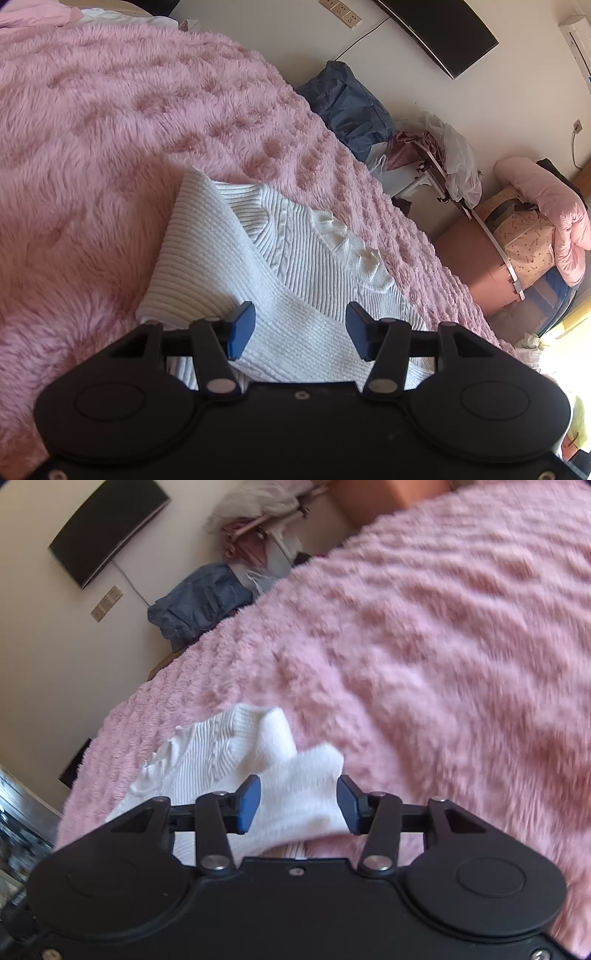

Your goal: Fold small clothes

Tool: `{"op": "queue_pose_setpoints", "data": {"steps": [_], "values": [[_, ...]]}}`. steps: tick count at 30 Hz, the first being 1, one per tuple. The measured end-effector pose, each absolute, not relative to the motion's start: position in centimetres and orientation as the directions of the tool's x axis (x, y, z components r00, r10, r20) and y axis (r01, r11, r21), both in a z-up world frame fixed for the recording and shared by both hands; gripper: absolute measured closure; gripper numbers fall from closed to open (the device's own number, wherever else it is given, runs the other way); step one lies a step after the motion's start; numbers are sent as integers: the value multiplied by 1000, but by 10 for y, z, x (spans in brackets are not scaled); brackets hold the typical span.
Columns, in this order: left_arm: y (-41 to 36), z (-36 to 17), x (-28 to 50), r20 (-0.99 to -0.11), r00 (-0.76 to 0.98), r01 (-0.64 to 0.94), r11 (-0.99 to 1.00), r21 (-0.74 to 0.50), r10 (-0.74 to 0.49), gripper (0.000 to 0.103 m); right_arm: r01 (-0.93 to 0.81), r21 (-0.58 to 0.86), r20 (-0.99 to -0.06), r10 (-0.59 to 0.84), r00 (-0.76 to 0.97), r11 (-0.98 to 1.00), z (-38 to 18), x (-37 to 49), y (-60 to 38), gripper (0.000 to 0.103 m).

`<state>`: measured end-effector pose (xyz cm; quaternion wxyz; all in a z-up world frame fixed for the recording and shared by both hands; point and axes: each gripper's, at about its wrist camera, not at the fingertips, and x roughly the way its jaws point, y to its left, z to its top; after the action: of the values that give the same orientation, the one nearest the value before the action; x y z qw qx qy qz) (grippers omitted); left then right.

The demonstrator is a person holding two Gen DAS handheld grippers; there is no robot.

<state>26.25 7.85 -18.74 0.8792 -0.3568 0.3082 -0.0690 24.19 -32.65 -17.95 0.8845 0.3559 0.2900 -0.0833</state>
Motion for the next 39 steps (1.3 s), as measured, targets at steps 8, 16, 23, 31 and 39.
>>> {"op": "queue_pose_setpoints", "data": {"steps": [8,16,23,31,39], "values": [[79,-188,260,-486,802,-90,735,-672,-346,48,450,692,-580,63,812,565,-209,243,-328,56],[69,-182,262,-476,793,-33,753,-657,-380,48,447,777,-521,54,852,443,-218,227,-323,59],[64,-181,263,-482,782,-25,753,-658,-395,47,396,782,-469,35,883,481,-201,234,-328,89],[62,-181,264,-475,770,-12,735,-678,-425,47,236,601,-409,41,911,764,-142,256,-296,92],[68,-185,260,-481,760,-21,724,-689,-436,47,49,423,-579,229,783,905,-174,305,-241,92]]}}
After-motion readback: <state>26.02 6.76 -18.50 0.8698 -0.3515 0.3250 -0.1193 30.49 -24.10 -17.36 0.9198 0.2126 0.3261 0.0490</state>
